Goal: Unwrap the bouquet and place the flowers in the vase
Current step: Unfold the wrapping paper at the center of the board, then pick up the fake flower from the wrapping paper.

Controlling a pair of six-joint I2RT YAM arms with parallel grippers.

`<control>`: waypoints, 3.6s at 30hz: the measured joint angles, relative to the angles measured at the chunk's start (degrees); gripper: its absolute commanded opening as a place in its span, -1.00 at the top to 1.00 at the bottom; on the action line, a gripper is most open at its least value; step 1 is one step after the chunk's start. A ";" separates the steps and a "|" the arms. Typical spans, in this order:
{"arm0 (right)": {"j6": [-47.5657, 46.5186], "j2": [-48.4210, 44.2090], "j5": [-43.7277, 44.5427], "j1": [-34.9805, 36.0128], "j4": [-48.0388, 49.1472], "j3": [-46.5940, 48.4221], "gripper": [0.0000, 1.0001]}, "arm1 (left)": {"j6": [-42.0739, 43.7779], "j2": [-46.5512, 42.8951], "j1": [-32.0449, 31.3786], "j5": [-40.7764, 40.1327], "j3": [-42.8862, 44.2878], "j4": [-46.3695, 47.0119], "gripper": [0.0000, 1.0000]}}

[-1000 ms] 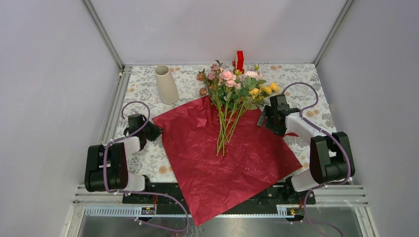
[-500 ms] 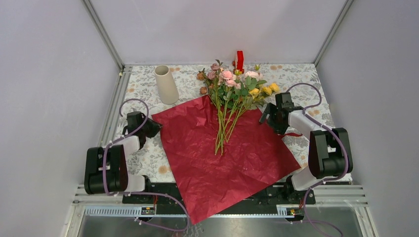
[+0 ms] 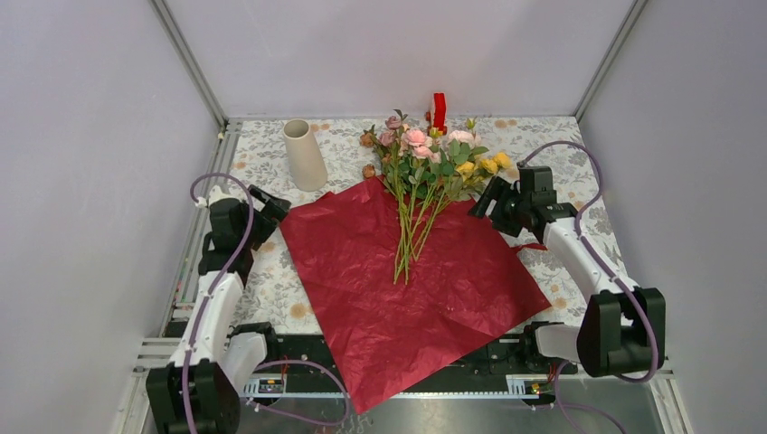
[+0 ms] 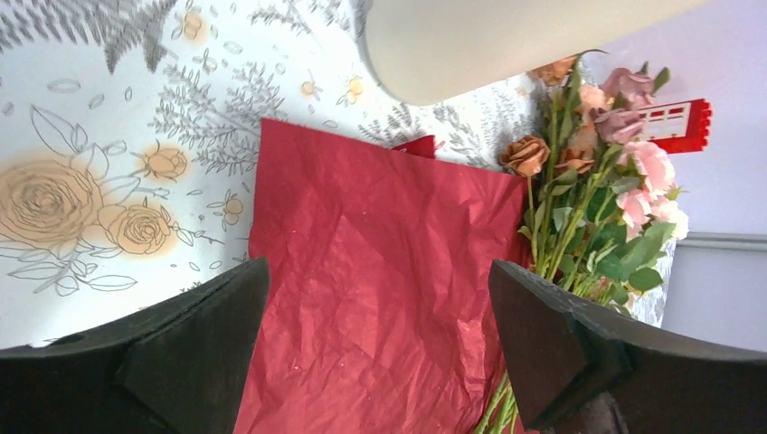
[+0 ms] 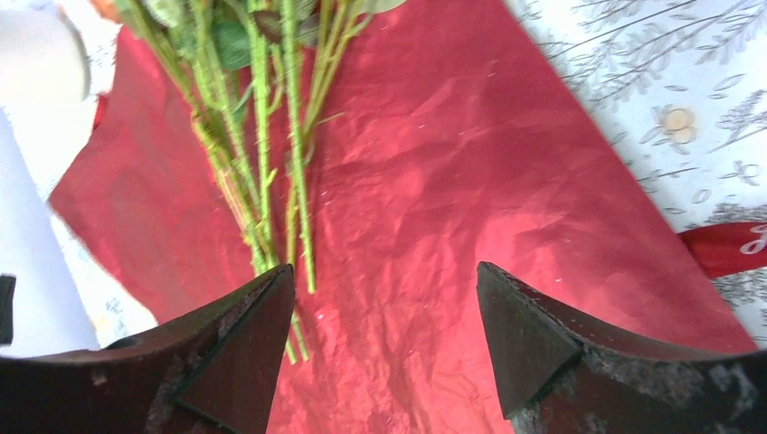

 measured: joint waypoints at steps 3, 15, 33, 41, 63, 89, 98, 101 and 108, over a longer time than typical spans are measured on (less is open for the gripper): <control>0.09 -2.10 -3.45 0.00 -0.02 -0.57 -0.46 | 4.63 -3.37 -0.02 0.11 5.73 -7.15 -0.97; 6.29 -2.34 -8.79 7.23 6.01 -1.42 -0.12 | 28.24 4.37 -14.01 1.86 24.83 -17.81 -0.98; 11.78 26.40 1.73 11.15 9.31 20.28 0.14 | 38.56 2.49 -13.97 -2.23 26.23 -20.72 -0.98; 10.10 31.36 5.29 11.15 5.42 22.10 0.15 | 38.60 2.21 -13.99 -2.67 26.23 -20.79 -0.98; 8.35 38.88 5.64 11.15 3.98 27.04 0.64 | 39.15 0.76 -13.99 -6.23 26.23 -21.16 -0.98; -2.03 7.37 8.28 11.30 2.78 14.27 1.00 | 32.33 -2.86 -14.21 1.44 25.94 -18.99 -0.97; -8.02 -11.10 -7.19 18.25 6.80 13.81 1.00 | 17.05 -4.07 -27.26 15.26 25.31 -4.76 -0.96; -6.64 -12.50 -13.49 22.60 10.95 13.81 1.00 | 10.23 -3.93 -33.66 19.19 23.47 6.10 -0.96; -3.32 -10.49 -24.41 29.38 17.73 15.76 1.00 | 1.70 -2.71 -40.11 23.04 21.77 22.40 -0.96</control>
